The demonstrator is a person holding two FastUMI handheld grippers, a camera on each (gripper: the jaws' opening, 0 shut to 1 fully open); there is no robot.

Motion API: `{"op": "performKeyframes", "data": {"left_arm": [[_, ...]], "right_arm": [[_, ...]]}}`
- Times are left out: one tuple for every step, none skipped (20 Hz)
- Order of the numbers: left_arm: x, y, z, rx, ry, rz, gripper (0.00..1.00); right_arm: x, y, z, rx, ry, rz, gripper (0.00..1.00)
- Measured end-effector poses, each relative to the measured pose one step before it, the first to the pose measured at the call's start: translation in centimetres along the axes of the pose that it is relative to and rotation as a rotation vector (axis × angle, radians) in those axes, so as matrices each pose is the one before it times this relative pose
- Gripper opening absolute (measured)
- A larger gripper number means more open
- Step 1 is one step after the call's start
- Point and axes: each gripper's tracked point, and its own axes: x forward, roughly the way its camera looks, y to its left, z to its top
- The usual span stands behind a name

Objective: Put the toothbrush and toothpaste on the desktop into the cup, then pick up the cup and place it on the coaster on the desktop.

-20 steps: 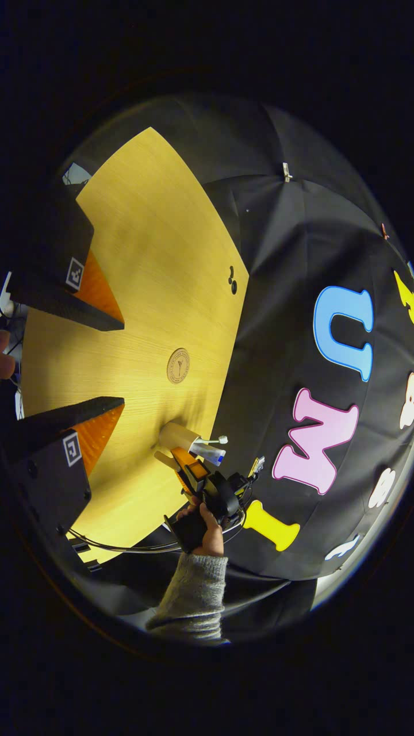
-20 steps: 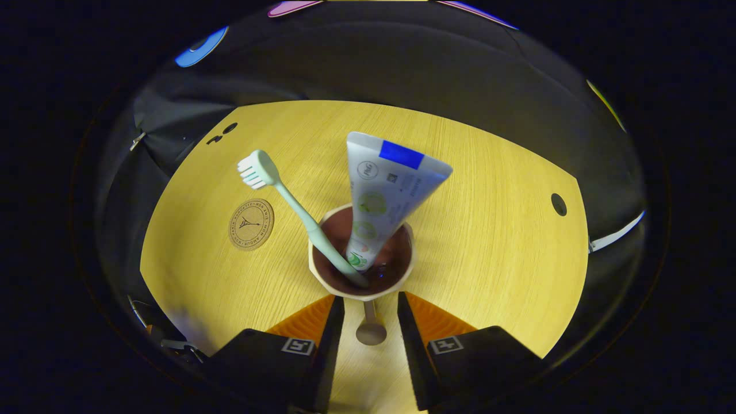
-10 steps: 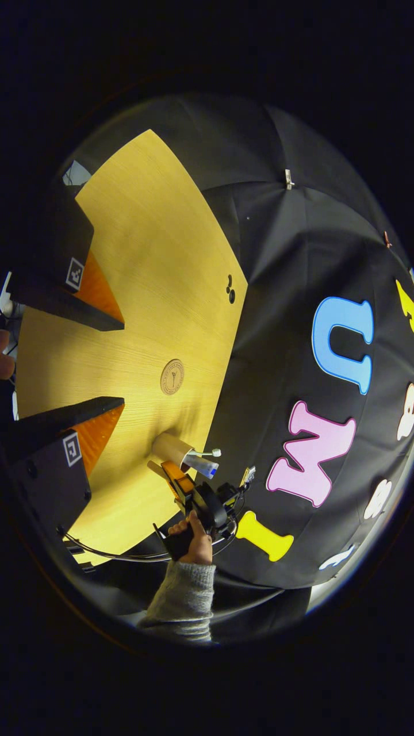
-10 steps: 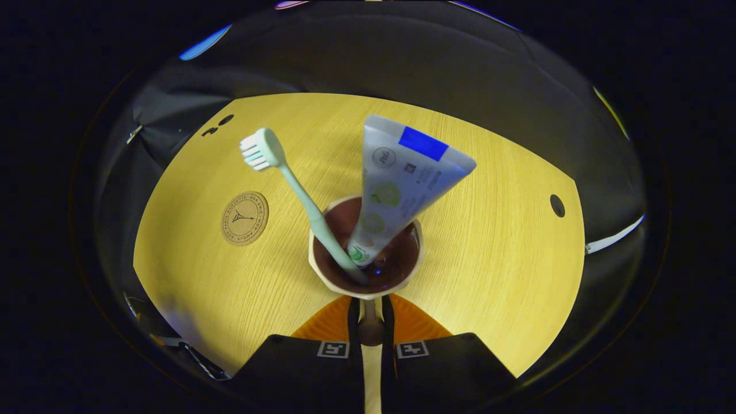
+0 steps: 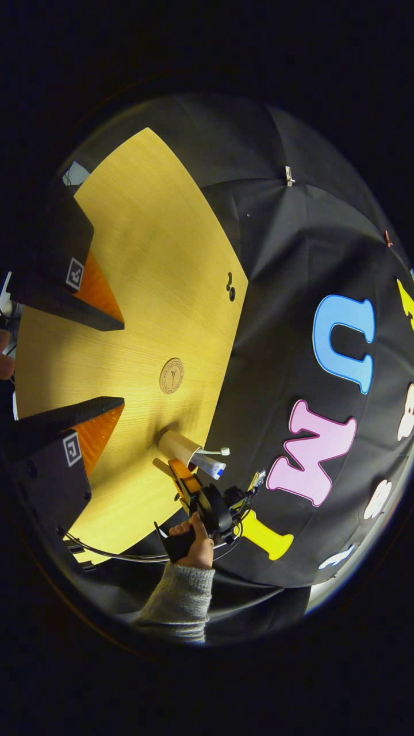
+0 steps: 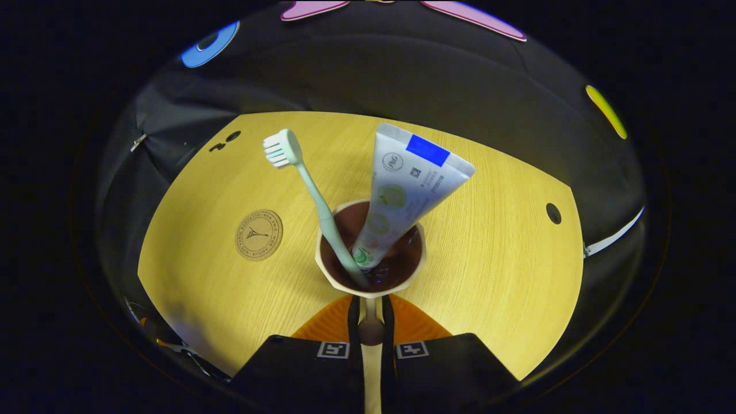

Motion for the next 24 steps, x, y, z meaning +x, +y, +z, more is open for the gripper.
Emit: {"op": "performKeyframes", "data": {"left_arm": [[-0.138,0.315,0.068,-0.00078,0.00054,0.00322,0.75],[-0.186,0.293,0.037,-0.00161,-0.00284,0.00343,0.75],[-0.168,0.307,0.179,-0.00278,-0.00312,0.0032,0.75],[-0.14,0.344,-0.013,-0.00314,-0.00158,0.0058,0.75],[-0.185,0.397,0.102,-0.00399,-0.00292,0.00426,0.75],[-0.291,0.335,-0.014,-0.00406,-0.00229,0.00617,0.75],[-0.24,0.388,0.052,-0.00478,-0.00118,0.00455,0.75],[-0.25,0.429,-0.087,-0.00485,-0.00101,0.00769,0.75],[-0.249,0.493,0.064,-0.00546,-0.00147,0.00693,0.75],[-0.317,0.411,-0.143,-0.00554,-0.00085,0.00667,0.75],[-0.333,0.471,-0.038,-0.00468,0.00035,0.00719,0.75],[-0.206,0.438,-0.167,-0.0054,0.00004,0.00794,0.75],[-0.227,0.442,-0.026,-0.00588,0.00147,0.00551,0.75],[-0.157,0.328,-0.008,-0.00458,0.00026,0.00749,0.75],[-0.204,0.36,-0.026,-0.00346,0.00038,0.00702,0.75],[-0.081,0.488,-0.047,-0.00408,-0.00133,0.0075,0.75],[-0.14,0.241,-0.03,-0.00541,0.00014,0.00419,0.75],[-0.047,0.305,-0.182,-0.00516,0.00041,0.0037,0.75],[0.044,0.177,-0.001,-0.00438,0.00301,0.0037,0.75],[0.007,0.169,-0.123,-0.00421,0.00206,0.00103,0.75],[0.001,0.118,0.055,-0.00366,-0.00164,0.00251,0.74],[0.095,0.142,0.029,-0.00352,-0.00064,0.00168,0.75],[0.121,0.083,0.061,-0.00424,-0.00055,0.00195,0.75],[0.009,0.132,0.011,-0.00437,-0.00004,0.00049,0.75]], "right_arm": [[-0.336,0.718,0.596,0.00281,-0.0151,0.0098,0.14],[-0.165,0.814,0.469,-0.01476,-0.00176,0.01169,0.15],[-0.084,0.951,0.55,-0.01222,-0.00751,0.0087,0.15],[0.041,1.251,0.565,-0.01103,-0.01292,0.01164,0.15],[0.053,1.372,0.434,-0.01114,0.00069,0.0172,0.15],[0.124,1.338,0.603,-0.00715,-0.00702,0.01733,0.14],[0.235,1.431,0.395,-0.00964,-0.00528,0.01493,0.15],[0.585,1.323,0.143,-0.01684,0.00757,0.012,0.15],[0.644,1.175,0.27,-0.01199,0.00023,0.00862,0.15],[0.552,1.144,0.093,-0.0084,0.00365,0.01119,0.14],[0.712,1.199,0.113,-0.01008,0.00855,0.0128,0.14],[0.696,0.65,0.03,-0.00795,0.00242,0.00538,0.15],[0.586,0.697,-0.08,-0.0131,0.00679,0.00111,0.14],[0.782,1.006,0.146,-0.01415,0.00354,-0.00053,0.15],[0.314,0.716,0.22,-0.00798,-0.00484,-0.00177,0.15],[0.259,0.555,0.121,-0.01038,0.00552,-0.00066,0.15],[0.369,0.52,-0.067,-0.00768,0.01078,0.00094,0.14],[0.462,0.083,-0.047,-0.00623,0.00417,-0.00447,0.14],[0.399,0.142,-0.074,-0.01471,0.00807,-0.00848,0.15],[0.108,0.193,-0.103,-0.01268,0.00754,-0.01276,0.14],[0.045,0.306,-0.128,-0.00915,0.00327,-0.01103,0.15],[-0.19,0.301,0.108,-0.00355,0.00377,-0.00381,0.14],[0.106,0.235,0.074,0.00119,-0.0007,-0.00122,0.14],[0.097,-0.907,-0.322,0.00052,0.00278,0.00008,0.15]]}}
